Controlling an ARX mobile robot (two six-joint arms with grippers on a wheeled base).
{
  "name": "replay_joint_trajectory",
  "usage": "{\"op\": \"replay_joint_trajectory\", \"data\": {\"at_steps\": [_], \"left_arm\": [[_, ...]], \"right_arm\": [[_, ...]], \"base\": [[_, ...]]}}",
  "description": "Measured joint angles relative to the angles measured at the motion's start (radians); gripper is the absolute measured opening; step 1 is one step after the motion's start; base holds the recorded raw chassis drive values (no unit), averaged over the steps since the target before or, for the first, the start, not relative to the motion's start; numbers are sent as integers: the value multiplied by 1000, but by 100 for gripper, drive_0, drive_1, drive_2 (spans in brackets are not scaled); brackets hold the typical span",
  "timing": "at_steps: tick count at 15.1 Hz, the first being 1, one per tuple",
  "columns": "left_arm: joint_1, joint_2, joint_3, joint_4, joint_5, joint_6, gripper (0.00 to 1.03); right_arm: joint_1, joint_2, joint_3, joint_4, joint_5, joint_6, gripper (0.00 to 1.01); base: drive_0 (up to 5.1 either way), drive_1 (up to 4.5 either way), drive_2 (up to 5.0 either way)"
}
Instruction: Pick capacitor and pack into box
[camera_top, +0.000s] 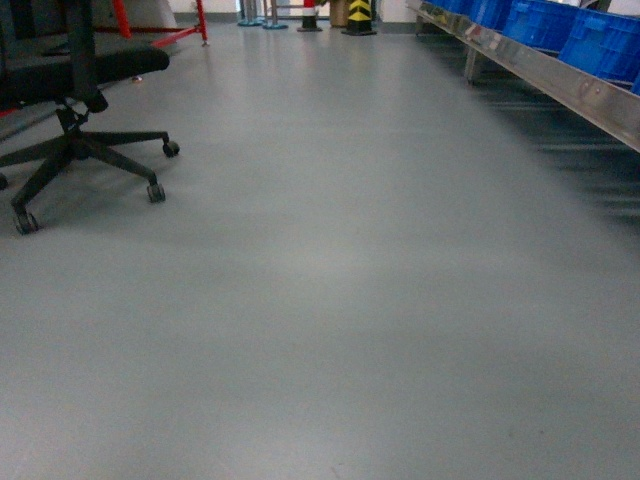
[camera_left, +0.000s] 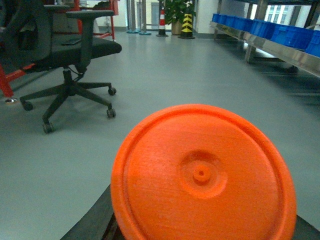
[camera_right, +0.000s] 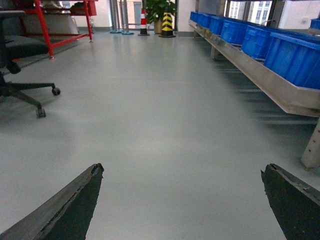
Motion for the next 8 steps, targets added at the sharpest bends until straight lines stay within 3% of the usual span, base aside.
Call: {"op": "replay_joint_trajectory", "data": {"at_steps": [8], "left_arm": [[0,0,0,0,1,0,44]], "right_arm": [[0,0,0,-1,0,0,98]], "base": [[-500,236,236]]}}
